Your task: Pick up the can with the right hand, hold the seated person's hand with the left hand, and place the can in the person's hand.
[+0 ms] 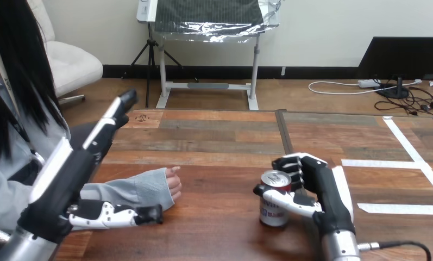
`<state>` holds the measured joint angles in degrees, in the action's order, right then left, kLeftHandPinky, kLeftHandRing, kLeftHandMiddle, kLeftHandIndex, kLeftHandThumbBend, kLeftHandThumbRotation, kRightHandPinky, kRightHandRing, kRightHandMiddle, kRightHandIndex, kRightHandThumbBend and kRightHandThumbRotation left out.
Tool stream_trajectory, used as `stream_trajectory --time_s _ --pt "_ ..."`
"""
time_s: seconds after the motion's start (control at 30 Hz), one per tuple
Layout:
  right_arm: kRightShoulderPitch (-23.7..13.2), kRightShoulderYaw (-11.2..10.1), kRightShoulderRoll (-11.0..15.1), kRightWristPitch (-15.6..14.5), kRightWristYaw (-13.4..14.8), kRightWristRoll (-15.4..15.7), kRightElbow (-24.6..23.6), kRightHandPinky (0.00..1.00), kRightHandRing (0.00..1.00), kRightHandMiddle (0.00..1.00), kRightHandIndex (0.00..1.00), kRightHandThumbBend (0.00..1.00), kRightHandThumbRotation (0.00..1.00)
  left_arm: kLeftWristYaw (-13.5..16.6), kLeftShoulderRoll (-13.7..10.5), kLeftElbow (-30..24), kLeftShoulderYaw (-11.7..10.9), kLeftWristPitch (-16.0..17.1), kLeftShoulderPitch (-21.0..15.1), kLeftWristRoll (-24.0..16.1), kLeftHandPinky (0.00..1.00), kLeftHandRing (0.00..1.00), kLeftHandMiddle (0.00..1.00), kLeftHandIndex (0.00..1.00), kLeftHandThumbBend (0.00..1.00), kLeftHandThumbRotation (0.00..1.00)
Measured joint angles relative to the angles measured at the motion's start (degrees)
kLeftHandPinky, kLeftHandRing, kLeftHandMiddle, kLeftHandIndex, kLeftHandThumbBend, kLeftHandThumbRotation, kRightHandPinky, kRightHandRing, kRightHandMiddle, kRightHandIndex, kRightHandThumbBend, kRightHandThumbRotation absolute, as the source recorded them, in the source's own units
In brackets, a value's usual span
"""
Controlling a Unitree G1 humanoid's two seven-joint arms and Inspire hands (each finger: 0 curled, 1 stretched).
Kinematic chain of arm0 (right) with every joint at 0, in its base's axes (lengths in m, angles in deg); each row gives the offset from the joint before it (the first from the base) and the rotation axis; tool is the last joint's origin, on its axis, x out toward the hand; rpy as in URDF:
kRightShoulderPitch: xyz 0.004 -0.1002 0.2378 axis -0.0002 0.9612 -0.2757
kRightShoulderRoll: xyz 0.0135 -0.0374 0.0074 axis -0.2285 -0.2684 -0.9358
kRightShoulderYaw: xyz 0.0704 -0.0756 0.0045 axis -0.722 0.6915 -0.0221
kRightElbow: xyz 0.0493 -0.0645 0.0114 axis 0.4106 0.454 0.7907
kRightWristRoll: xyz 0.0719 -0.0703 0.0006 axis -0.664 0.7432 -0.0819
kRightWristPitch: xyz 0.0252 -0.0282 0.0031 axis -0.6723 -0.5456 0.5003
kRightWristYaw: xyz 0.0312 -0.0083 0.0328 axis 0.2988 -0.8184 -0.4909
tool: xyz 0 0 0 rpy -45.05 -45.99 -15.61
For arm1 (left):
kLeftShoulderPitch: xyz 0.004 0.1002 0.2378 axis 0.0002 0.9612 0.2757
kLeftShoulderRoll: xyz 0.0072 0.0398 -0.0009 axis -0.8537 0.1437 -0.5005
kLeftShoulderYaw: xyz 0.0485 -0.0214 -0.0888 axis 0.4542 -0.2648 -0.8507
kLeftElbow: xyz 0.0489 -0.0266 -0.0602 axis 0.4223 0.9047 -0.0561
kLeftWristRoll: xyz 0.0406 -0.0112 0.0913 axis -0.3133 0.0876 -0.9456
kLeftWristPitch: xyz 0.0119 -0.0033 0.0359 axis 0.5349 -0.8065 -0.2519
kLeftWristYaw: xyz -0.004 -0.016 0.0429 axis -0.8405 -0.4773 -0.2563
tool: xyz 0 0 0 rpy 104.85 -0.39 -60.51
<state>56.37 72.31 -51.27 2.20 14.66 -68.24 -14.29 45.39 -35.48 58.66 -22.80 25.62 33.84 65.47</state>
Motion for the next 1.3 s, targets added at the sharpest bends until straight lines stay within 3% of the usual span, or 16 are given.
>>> stream_trajectory --time_s 0.2,0.57,1.0,1.3 --pt "-1.3 0.6 0.1 -0.4 1.7 1.8 0.1 0.37 0.42 0.49 0.52 0.77 0.00 1.1 -1.0 0.0 -0.1 0.0 0.0 -3.3 0.98 1.00 0.99 0.98 1.00 0.37" --pt "-3.7 1.6 0.7 -0.8 4.2 4.3 0.8 0.36 0.41 0.48 0.52 0.78 0.00 3.6 -2.9 0.0 -0.5 0.0 0.0 -7.7 0.88 0.91 0.91 0.90 1.00 0.25" --pt "-6.5 2.9 2.3 -2.1 7.7 7.2 2.5 0.37 0.41 0.48 0.52 0.81 0.00 7.2 -5.7 0.0 -0.6 -0.3 -0.3 -14.1 0.82 0.87 0.87 0.87 1.00 0.25" --pt "-7.8 2.9 3.1 -2.5 9.3 7.9 2.7 0.38 0.41 0.48 0.53 0.81 0.00 7.9 -7.7 0.2 -0.5 -1.3 -1.3 -15.2 0.81 0.86 0.87 0.87 1.00 0.25"
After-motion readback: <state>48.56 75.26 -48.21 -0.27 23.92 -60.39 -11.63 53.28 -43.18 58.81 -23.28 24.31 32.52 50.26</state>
